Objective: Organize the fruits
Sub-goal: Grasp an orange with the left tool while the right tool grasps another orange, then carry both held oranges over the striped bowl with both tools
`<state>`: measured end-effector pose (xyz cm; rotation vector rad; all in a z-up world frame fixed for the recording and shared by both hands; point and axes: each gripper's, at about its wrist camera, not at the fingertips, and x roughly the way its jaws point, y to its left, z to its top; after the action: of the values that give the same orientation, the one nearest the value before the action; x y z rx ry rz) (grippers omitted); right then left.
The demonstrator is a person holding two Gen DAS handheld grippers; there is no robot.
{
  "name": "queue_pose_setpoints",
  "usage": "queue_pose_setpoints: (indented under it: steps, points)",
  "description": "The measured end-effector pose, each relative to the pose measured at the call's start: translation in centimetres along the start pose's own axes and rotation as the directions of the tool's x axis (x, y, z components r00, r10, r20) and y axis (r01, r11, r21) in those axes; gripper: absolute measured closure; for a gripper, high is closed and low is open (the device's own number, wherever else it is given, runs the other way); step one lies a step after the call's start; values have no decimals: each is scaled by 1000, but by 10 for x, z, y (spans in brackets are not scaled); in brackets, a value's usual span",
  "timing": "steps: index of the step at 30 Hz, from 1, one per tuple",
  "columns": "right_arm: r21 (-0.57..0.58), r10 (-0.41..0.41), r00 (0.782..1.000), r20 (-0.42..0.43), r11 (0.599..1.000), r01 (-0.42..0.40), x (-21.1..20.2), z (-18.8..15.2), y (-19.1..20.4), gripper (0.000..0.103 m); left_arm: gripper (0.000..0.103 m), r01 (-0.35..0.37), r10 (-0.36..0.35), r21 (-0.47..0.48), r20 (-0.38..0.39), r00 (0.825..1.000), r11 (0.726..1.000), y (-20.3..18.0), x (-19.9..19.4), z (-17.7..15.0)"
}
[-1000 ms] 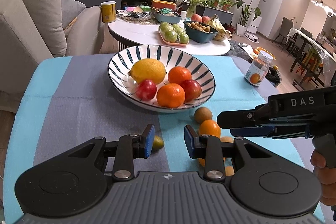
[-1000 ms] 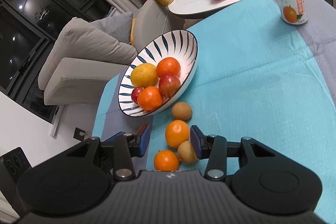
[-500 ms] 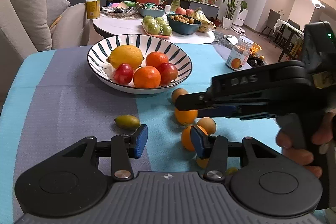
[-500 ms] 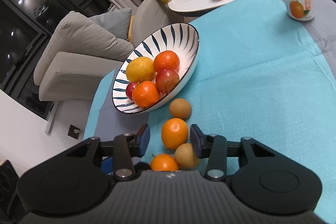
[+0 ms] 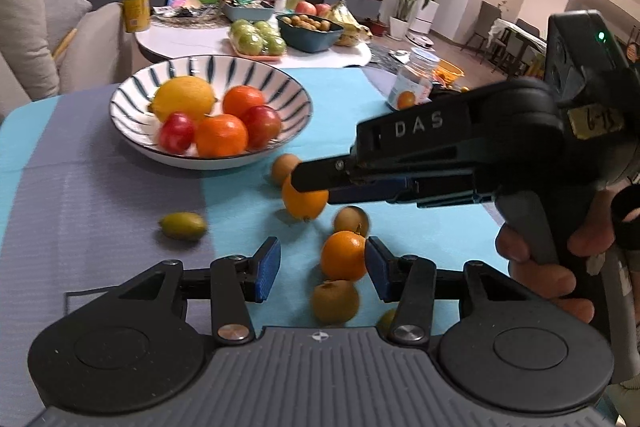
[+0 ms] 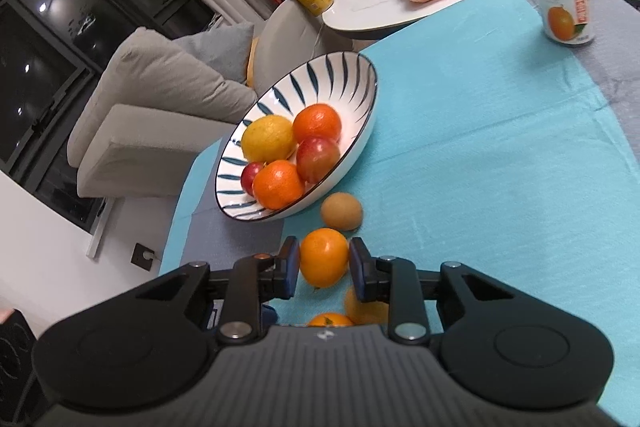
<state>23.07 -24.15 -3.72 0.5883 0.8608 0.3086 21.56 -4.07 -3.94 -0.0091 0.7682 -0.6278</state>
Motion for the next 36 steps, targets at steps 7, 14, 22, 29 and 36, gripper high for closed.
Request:
queue_pose_setpoints:
  steps: [7,14,22,29,36]
  points:
    - [16,-12,999,34,1000,12,-15,4,-5,68,59,10,-9,13,-34,999,1000,-12,19,1]
    - [18,-24,998,50,1000,23,-19,7,-7,68,74,22,-21,16,-30,999,1000,-13,21,-1]
    - [13,-14,998,55,1000,13,-17,8,-2,68,74,11,-11,-2,28,1000,1000,-3,1,5]
    - [1,-6,999,49,1000,6,-13,9,3,68,74,-9,10,-17,72,997,1000,1,-7,12]
    - [-14,-1,998,61,1000,2,-15,13,7,68,74,-14,20,-55,117,993,998,10,-14,21]
